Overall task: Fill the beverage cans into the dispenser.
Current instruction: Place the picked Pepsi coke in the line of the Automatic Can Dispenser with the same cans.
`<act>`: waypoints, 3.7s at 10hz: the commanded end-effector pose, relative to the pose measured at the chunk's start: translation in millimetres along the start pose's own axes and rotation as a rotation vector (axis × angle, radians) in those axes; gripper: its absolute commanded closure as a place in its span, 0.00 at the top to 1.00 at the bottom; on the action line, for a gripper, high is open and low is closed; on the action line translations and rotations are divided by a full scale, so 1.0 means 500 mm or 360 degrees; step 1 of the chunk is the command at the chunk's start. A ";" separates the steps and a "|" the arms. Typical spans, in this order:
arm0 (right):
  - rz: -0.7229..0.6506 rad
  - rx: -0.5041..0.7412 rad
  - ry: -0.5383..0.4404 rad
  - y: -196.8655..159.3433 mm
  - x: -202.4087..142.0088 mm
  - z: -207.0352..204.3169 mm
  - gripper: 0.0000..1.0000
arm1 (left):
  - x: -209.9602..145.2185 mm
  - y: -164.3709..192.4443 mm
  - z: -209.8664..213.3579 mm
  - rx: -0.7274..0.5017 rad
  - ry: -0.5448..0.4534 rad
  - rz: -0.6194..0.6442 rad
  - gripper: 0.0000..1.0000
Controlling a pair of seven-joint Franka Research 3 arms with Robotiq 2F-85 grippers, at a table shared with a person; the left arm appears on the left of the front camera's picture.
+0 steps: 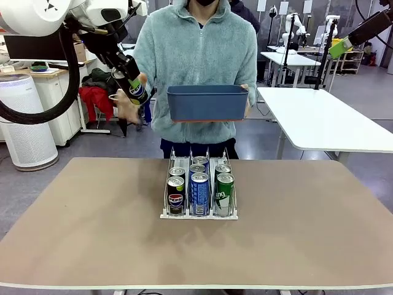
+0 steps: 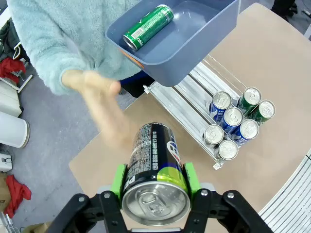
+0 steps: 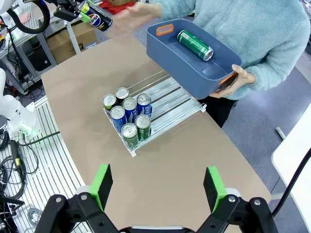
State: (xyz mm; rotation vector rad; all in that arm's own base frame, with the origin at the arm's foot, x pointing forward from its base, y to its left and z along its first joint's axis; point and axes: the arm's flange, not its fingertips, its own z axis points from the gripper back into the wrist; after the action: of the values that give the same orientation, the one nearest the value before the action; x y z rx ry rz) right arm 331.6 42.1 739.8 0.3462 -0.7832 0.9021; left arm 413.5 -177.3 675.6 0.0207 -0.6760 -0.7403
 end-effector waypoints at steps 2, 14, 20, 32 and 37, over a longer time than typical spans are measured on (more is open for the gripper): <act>0.0002 0.0003 0.0004 0.001 0.000 -0.002 1.00 | 0.000 0.001 0.003 0.0004 -0.0008 0.0004 0.00; 0.0002 0.0003 0.0004 0.001 0.000 -0.002 1.00 | -0.009 -0.182 -0.079 0.0079 0.0222 0.0239 0.58; 0.0002 0.0003 0.0004 0.001 0.000 -0.002 1.00 | -0.014 -0.221 -0.113 0.0020 0.0270 0.0217 0.58; 0.0002 0.0003 0.0004 0.001 0.000 -0.002 1.00 | -0.106 -0.465 -0.135 0.0035 0.0303 -0.0023 0.58; 0.0002 0.0003 0.0004 0.001 0.000 -0.002 1.00 | -0.186 -0.482 -0.239 -0.0056 0.0395 -0.0065 0.58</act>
State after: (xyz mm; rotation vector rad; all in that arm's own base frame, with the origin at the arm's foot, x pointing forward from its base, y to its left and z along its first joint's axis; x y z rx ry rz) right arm 331.6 42.1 739.8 0.3460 -0.7832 0.9020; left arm 278.3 -329.9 467.7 0.1169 -0.4184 -0.7712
